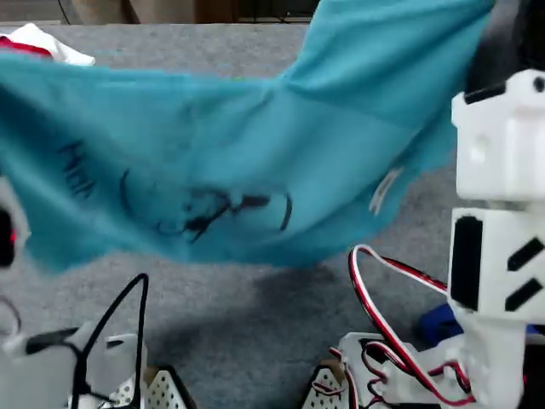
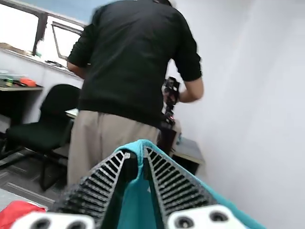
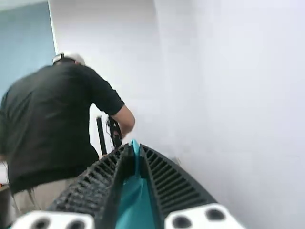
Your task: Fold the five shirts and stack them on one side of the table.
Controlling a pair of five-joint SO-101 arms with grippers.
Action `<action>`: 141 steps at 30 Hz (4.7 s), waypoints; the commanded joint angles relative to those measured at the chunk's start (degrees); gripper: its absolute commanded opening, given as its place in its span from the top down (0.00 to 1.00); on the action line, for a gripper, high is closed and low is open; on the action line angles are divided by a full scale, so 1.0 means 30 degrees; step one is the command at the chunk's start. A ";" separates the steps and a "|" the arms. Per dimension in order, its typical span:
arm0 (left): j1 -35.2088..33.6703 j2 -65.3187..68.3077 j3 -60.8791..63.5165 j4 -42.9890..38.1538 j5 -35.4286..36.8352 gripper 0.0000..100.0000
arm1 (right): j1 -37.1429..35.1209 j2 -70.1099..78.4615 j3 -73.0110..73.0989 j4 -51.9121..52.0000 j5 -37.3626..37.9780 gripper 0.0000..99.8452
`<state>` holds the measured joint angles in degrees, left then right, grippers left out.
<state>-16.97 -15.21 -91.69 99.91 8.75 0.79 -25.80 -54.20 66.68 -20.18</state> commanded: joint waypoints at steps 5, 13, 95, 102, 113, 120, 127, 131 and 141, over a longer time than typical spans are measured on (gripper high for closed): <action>-0.0879 -0.2974 0.5451 0.0293 -0.0176 0.98 | -0.0161 -0.0044 -0.0366 0.1905 0.0410 0.99; -0.0879 -0.3560 1.0813 0.0264 -0.0059 0.98 | -0.0249 0.0484 -0.0396 0.1582 0.0322 0.99; -0.0821 -0.7253 4.0703 -2.6022 -0.0234 0.98 | -0.0806 1.6220 0.0630 -0.8234 0.0733 0.99; -0.1348 -0.7458 3.8037 -2.4498 -0.0205 0.98 | -0.0689 1.4784 -0.0249 -0.8147 0.0733 0.99; -0.1407 -0.8835 2.6842 -1.3480 -0.0205 0.98 | -0.0278 0.9773 -0.2886 -0.3839 -0.1582 0.99; -0.1524 -1.1062 2.4674 -1.0198 -0.0234 0.98 | -0.0278 0.6755 -0.3824 -0.1495 -0.1700 0.99; -0.1377 -1.4960 2.4264 -0.8645 -0.0117 0.98 | -0.0308 0.3355 -0.3883 0.0293 -0.3077 0.99; -0.1377 -1.6396 2.4352 -0.8557 -0.0205 0.98 | -0.0308 0.1744 -0.3736 0.0293 -0.3253 0.99; -0.1436 -1.6454 3.0418 -1.0755 -0.0205 0.98 | -0.0366 0.2037 -0.2740 -0.1495 -0.2608 0.99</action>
<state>-20.84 -64.53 -6.95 72.13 8.22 -1.23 -20.79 -63.34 65.19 -29.41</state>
